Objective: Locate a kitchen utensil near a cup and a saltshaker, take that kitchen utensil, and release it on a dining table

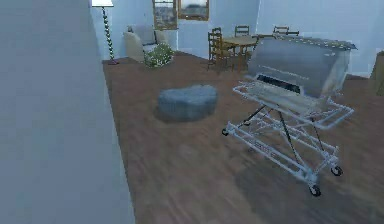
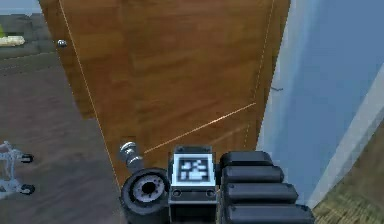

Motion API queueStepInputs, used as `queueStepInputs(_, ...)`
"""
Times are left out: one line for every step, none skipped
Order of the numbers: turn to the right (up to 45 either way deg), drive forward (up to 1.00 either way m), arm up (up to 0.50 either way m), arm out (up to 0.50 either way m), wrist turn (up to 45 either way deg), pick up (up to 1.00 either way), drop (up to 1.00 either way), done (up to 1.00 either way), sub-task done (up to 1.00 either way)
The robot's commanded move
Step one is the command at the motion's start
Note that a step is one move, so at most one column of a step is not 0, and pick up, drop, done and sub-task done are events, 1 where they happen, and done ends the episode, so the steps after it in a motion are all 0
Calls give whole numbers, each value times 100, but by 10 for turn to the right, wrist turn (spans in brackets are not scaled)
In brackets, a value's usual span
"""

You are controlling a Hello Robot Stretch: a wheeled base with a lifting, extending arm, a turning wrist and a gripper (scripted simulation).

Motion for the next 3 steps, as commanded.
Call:
queueStepInputs(0, 85, 0, 0, 0, 0, 0, 0, 0)
queueStepInputs(-330, 0, 0, 0, 0, 0, 0, 0, 0)
queueStepInputs(0, 100, 0, 0, 0, 0, 0, 0, 0)
